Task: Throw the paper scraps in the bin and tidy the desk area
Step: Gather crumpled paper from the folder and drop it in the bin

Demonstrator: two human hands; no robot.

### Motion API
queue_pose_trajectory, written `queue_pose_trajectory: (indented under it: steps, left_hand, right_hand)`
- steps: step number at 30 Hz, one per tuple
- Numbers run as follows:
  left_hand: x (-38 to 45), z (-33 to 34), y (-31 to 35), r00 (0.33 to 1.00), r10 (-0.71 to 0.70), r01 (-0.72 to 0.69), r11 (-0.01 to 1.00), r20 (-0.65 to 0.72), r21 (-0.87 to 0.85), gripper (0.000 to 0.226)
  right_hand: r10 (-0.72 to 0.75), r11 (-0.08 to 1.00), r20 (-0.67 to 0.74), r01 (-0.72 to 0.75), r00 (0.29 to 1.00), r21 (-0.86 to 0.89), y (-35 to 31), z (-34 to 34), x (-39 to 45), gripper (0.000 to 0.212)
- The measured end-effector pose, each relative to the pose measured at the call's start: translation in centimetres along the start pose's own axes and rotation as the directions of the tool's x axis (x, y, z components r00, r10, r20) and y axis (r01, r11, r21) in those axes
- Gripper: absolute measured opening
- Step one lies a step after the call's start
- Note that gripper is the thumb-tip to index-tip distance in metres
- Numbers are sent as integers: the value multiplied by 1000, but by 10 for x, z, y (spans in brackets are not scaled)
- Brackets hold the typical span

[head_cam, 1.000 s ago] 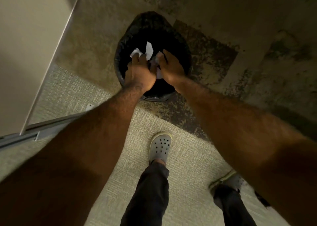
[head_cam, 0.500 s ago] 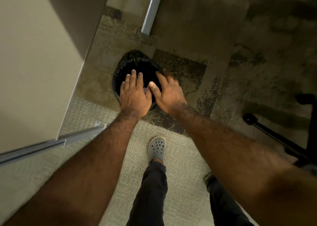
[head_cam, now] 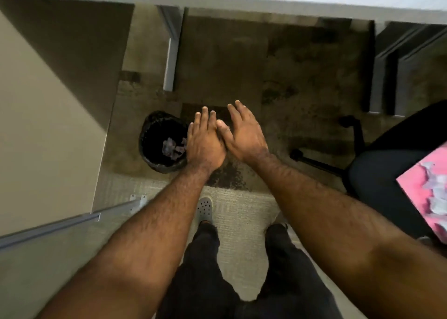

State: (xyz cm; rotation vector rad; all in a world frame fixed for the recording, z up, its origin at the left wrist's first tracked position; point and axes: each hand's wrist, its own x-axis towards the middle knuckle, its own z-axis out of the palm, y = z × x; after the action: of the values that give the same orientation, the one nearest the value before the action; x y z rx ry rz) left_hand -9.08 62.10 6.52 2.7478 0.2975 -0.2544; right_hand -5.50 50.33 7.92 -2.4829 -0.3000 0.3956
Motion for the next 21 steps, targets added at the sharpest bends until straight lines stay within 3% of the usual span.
queue_pose_trajectory:
  steps: [6,12,21]
  left_hand:
    - [1,-1,96,984,173,-174,984,46,19,57]
    - [-6,19,196,927,345,-352,936,149,24,59]
    - [-19,81,330,790,565,-581,814,240,-5,69]
  right_hand:
    - [143,990,-103,-143,984,8,63,-71,-30,68]
    - [293,956,-192,-284,937,71,137,-131,-76,67]
    - [519,855,-377,-477,767,206,265,-213,-158,66]
